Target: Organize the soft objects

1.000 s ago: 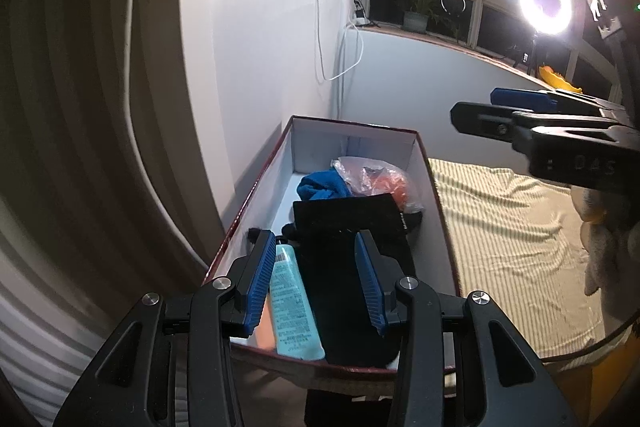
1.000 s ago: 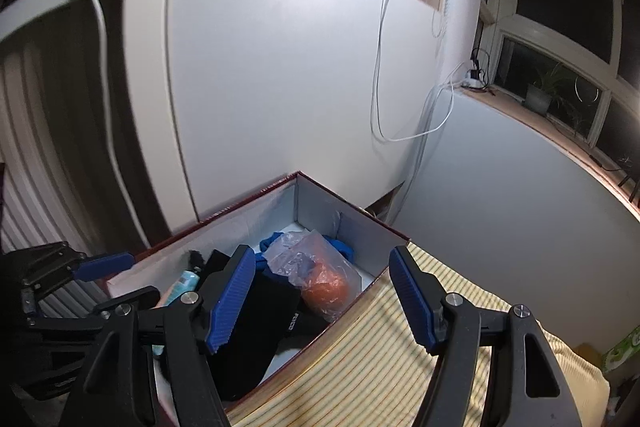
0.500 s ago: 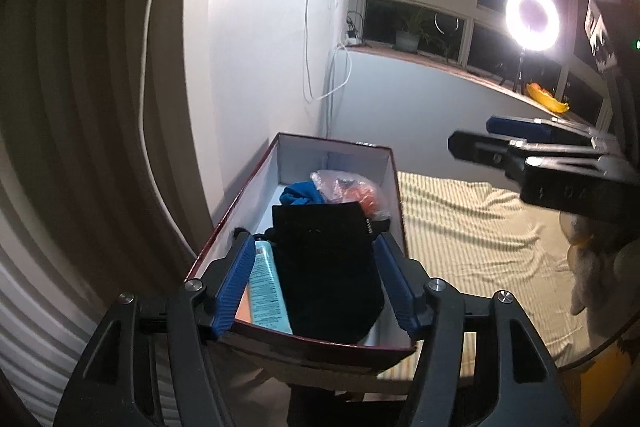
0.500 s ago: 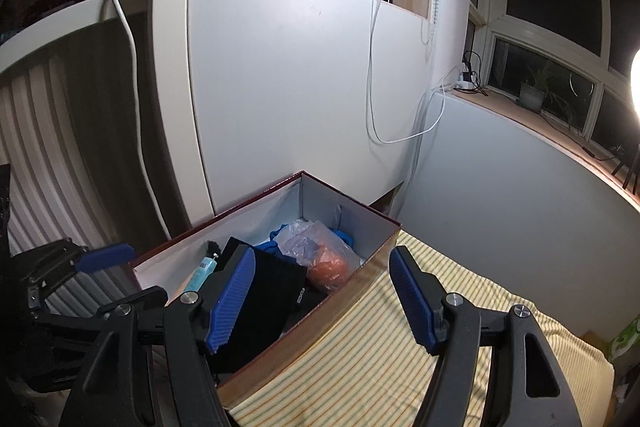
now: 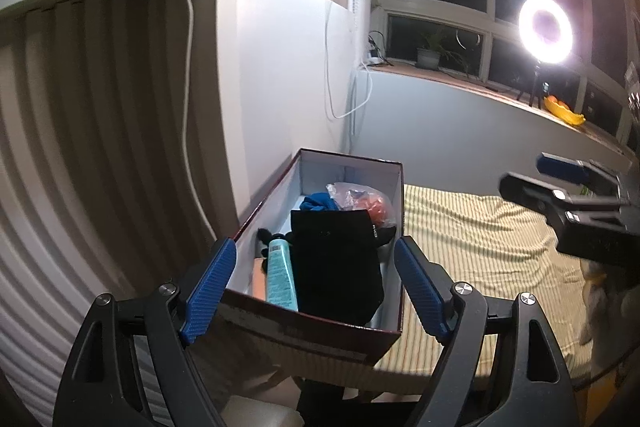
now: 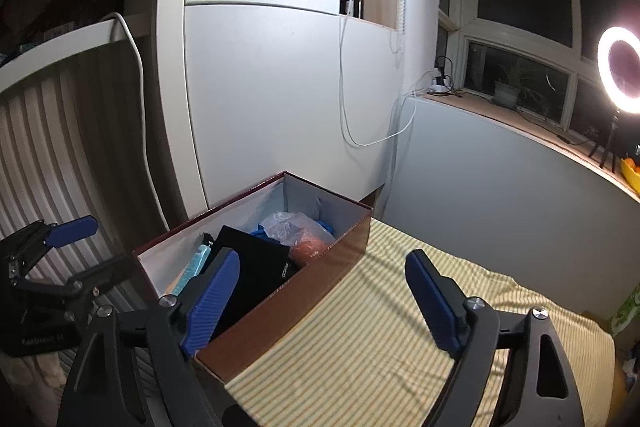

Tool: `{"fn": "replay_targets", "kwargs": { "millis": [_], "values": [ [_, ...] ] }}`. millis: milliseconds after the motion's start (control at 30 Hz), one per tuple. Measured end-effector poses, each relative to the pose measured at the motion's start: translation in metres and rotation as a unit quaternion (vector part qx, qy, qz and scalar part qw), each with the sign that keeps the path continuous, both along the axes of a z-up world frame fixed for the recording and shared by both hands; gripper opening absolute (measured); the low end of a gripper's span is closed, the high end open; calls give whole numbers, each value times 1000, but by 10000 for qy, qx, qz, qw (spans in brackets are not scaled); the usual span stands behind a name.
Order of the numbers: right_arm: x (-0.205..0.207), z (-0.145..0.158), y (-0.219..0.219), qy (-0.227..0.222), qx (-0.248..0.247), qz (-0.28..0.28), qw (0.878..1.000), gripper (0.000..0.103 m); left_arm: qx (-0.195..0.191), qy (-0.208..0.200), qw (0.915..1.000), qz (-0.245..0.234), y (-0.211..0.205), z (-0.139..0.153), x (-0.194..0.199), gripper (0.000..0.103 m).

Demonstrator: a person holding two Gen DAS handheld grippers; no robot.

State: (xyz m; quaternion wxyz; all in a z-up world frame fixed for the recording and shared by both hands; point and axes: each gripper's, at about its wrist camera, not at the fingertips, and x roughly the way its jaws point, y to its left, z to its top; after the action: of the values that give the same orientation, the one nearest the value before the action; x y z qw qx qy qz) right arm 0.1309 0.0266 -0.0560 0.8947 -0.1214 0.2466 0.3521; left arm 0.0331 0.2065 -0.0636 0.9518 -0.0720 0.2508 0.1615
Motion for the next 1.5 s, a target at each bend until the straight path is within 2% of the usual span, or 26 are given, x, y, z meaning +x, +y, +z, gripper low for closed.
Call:
{"fn": "replay_targets", "kwargs": {
  "millis": [300, 500, 1500],
  "values": [
    [-17, -10, -37, -33, 86, -345, 9994, 87, 145, -102, 9996, 235, -18, 6, -20, 84],
    [-28, -13, -53, -53, 154, -487, 9987, 87, 62, -168, 9994, 284, -23, 8, -26, 84],
    [-37, -15, -64, -118, 149, -554, 9983, 87, 15, -88, 9998, 196, -31, 3, -30, 85]
  ]
}}
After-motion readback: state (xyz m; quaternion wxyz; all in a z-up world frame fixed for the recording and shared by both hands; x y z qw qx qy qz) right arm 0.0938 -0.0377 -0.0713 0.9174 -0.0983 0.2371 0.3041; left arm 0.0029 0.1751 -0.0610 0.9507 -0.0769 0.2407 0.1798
